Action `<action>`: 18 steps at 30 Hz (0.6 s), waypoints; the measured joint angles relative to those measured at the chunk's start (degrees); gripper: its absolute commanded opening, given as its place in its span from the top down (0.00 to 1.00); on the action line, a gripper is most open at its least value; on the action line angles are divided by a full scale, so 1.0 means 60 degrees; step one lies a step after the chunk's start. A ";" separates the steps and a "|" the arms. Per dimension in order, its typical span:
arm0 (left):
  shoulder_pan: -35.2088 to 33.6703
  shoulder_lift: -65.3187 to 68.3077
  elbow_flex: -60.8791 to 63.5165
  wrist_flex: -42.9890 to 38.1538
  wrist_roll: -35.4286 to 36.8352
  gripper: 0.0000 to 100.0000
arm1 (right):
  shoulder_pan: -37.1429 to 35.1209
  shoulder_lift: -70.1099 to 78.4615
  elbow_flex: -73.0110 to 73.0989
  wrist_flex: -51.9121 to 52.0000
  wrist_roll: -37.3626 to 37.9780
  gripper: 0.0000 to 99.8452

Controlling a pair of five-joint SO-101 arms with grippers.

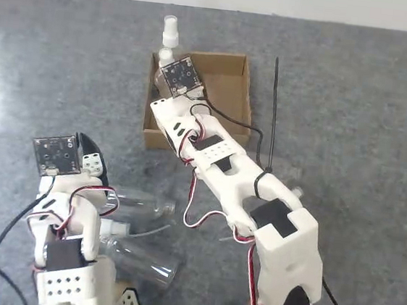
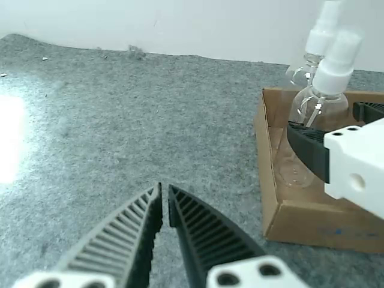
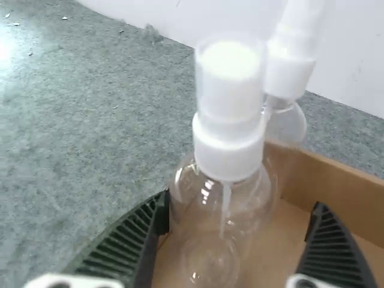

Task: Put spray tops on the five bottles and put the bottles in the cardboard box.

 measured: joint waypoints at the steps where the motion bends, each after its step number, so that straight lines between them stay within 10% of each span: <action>1: 0.0000 0.0000 0.0000 0.0000 0.0000 0.99 | -0.0015 0.0000 0.0000 0.0000 0.0000 0.68; 18: 0.0000 0.0000 0.0000 0.0000 0.0000 0.99 | -0.0015 0.0000 0.0000 0.0088 0.0000 0.68</action>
